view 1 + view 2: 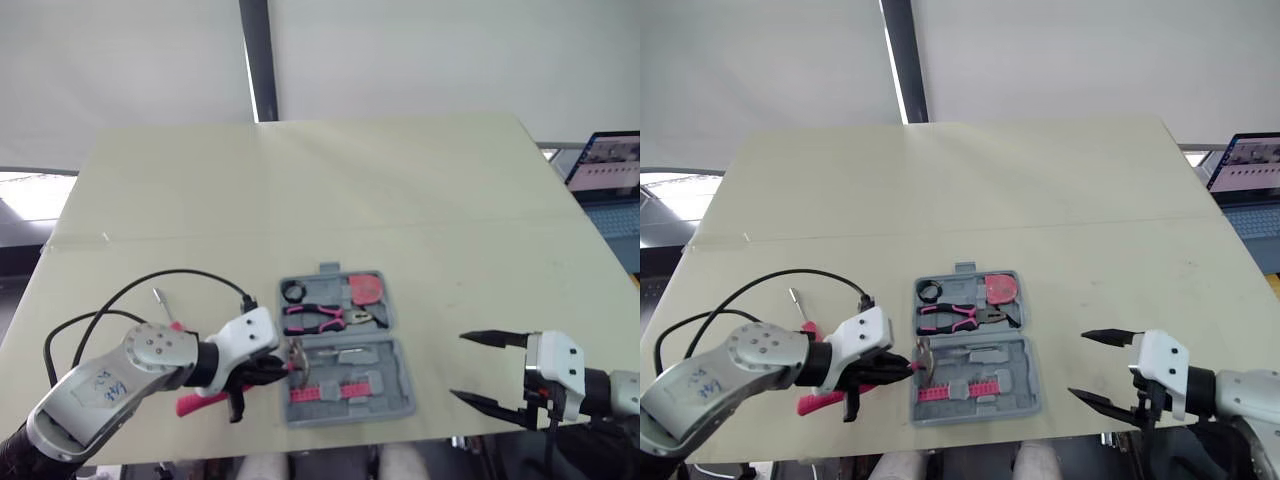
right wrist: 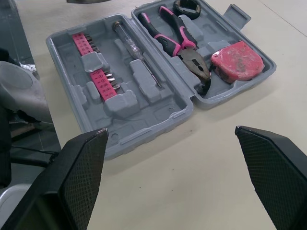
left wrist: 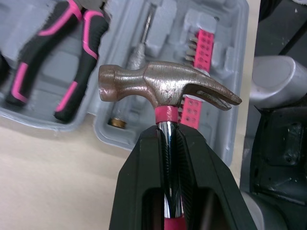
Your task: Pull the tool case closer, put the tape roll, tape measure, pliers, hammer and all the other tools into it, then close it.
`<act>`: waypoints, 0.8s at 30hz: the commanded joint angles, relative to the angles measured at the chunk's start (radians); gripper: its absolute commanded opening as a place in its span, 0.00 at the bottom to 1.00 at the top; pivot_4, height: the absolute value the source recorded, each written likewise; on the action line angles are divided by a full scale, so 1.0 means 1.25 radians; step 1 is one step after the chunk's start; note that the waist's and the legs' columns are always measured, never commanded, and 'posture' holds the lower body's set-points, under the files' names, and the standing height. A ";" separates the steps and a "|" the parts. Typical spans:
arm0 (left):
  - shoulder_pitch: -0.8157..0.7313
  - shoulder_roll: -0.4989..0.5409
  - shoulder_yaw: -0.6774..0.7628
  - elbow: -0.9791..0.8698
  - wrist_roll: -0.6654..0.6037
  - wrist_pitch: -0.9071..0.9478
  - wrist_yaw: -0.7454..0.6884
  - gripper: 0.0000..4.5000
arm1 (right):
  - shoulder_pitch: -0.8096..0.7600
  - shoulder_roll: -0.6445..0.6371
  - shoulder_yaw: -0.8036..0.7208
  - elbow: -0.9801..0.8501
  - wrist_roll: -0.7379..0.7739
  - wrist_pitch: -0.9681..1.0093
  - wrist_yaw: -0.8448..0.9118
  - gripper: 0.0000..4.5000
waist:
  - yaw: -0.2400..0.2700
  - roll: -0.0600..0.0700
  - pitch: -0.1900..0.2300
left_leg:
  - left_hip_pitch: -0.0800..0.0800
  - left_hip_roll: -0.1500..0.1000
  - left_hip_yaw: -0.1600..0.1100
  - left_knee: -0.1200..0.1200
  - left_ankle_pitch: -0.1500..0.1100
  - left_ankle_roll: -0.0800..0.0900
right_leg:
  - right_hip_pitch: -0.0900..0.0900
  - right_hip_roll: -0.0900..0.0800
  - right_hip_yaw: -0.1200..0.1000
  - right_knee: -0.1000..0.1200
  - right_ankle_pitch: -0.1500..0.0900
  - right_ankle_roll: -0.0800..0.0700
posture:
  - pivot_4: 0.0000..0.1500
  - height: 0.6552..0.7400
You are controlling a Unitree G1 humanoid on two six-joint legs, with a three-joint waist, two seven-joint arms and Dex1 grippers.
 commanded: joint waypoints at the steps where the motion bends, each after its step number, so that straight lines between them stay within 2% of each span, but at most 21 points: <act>1: 0.072 0.018 0.009 -0.061 0.008 -0.025 0.009 0.01 | -0.021 -0.006 0.011 0.009 0.003 -0.010 0.009 1.00 | 0.000 0.000 0.000 | 0.000 0.000 0.000 0.000 0.000 0.000 | 0.000 0.000 0.000 0.000 0.000 0.000 | 1.00 0.95; 3: 0.101 0.023 0.001 -0.079 0.016 -0.042 0.011 0.01 | -0.035 -0.007 0.021 0.015 -0.001 -0.009 0.006 1.00 | 0.000 0.000 0.000 | 0.000 0.000 0.000 0.000 0.000 0.000 | 0.000 0.000 0.000 0.000 0.000 0.000 | 1.00 0.95; 6: 0.062 -0.013 -0.022 -0.097 0.015 -0.028 0.040 0.01 | -0.051 -0.006 0.031 0.031 -0.009 -0.014 0.007 1.00 | 0.009 0.000 0.000 | 0.000 0.000 0.000 0.001 0.000 0.000 | 0.001 0.000 0.000 0.000 0.000 0.000 | 1.00 0.95; 14: -0.168 -0.074 -0.167 -0.062 0.065 0.070 0.089 0.01 | -0.044 -0.003 0.041 0.037 -0.022 -0.029 0.006 1.00 | 0.019 0.000 0.000 | 0.000 0.000 0.000 0.002 0.000 0.000 | 0.001 0.000 0.000 0.000 0.000 0.000 | 1.00 0.95; 19: -0.300 -0.133 -0.218 -0.014 0.054 0.146 0.089 0.01 | -0.019 -0.005 0.014 0.033 -0.013 -0.031 0.008 1.00 | 0.021 0.000 0.001 | 0.000 0.000 0.000 0.002 0.000 0.000 | 0.001 0.000 0.000 0.001 0.000 0.000 | 1.00 0.95; 24: -0.401 -0.182 -0.274 0.040 0.057 0.161 0.074 0.01 | 0.000 -0.007 0.000 0.036 -0.017 -0.038 0.004 1.00 | 0.021 -0.001 0.001 | 0.000 0.000 0.000 0.002 0.000 0.000 | 0.000 0.000 0.000 0.001 0.000 0.000 | 1.00 0.95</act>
